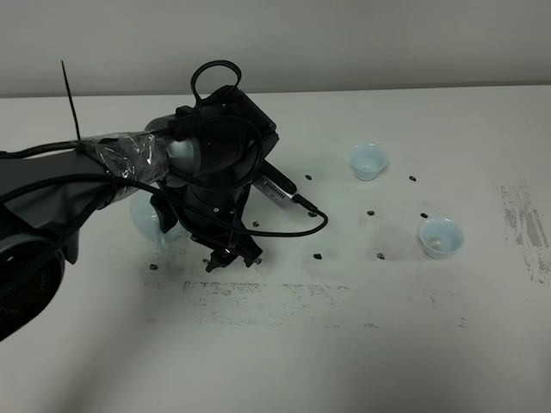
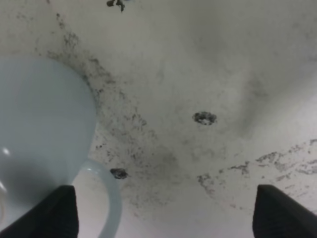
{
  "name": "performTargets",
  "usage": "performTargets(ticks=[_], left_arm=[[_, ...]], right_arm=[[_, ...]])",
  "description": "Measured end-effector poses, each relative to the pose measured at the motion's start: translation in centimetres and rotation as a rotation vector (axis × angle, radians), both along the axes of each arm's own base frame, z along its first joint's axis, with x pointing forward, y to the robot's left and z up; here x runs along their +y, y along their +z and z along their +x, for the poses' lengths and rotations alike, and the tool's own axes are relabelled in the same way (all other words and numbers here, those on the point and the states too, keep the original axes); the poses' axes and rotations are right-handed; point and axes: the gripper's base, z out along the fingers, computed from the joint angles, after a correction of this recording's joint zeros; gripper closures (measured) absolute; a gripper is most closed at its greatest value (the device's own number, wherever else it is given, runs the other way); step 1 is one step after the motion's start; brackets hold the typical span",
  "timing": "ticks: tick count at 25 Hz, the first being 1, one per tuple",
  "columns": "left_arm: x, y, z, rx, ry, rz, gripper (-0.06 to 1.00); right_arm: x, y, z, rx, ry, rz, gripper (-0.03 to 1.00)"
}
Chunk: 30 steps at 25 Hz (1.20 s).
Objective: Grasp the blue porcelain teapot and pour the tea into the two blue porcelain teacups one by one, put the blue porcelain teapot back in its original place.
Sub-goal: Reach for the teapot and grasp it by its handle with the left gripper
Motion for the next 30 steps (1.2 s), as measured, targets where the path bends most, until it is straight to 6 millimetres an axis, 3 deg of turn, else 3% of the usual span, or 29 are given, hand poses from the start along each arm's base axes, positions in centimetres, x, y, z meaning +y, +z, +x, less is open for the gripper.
performTargets(ticks=[9,17,23,30], left_arm=[[-1.4,-0.2,-1.1,0.044,-0.031,-0.039,0.26],[0.6,-0.4,-3.6,0.085,-0.02,-0.049,0.26],[0.2,-0.5,-2.8,-0.045,-0.077,-0.145,0.26],[0.4,-0.4,-1.9,-0.115,-0.142,-0.143,0.26]], right_arm=[[0.0,0.0,0.0,0.0,0.0,0.0,0.37],[0.0,0.0,0.0,0.0,0.0,0.0,0.37],[0.0,0.0,0.0,0.0,0.0,0.0,0.37],[0.0,0.0,0.0,0.0,0.0,0.0,0.37]])
